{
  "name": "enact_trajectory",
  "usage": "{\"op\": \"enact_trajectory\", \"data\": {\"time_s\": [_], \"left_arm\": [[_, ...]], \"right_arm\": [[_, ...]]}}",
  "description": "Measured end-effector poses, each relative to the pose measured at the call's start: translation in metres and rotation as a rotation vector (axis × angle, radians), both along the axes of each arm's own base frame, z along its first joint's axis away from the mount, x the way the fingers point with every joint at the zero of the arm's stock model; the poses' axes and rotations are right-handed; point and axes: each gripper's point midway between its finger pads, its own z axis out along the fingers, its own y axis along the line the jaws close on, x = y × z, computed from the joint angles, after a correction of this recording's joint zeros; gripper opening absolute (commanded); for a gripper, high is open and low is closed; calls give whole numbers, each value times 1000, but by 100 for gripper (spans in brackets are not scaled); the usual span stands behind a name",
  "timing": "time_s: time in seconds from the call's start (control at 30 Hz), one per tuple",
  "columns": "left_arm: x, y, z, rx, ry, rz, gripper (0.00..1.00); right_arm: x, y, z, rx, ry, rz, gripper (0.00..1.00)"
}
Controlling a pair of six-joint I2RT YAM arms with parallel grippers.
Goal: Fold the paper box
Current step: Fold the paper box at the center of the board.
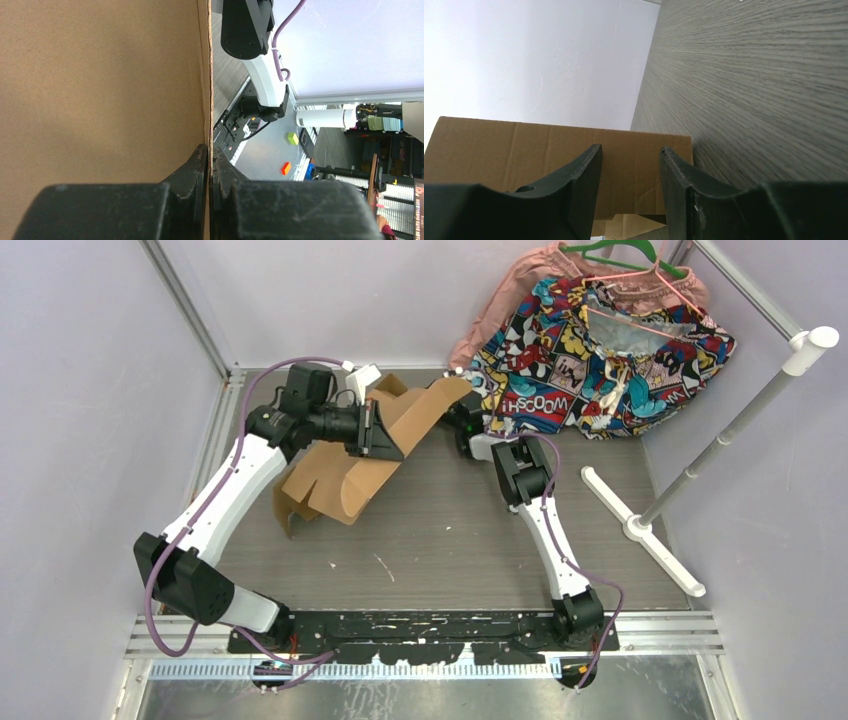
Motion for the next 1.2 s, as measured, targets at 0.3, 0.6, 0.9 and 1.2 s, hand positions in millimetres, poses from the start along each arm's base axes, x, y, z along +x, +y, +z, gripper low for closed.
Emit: {"op": "enact_trajectory", "data": {"time_s": [0.3, 0.6, 0.9, 1.2], "left_arm": [[-2, 1, -6, -1, 19, -8, 7], [-6, 1, -9, -6, 35, -23, 7], [-9, 1, -8, -16, 30, -43, 7], [-10, 1, -6, -24, 23, -57, 7]], "right_arm": [[-18, -4, 2, 10, 7, 23, 50], [-34, -9, 15, 19, -20, 39, 50], [-53, -16, 7, -41, -14, 36, 52], [-51, -16, 18, -130, -157, 6, 49]]}}
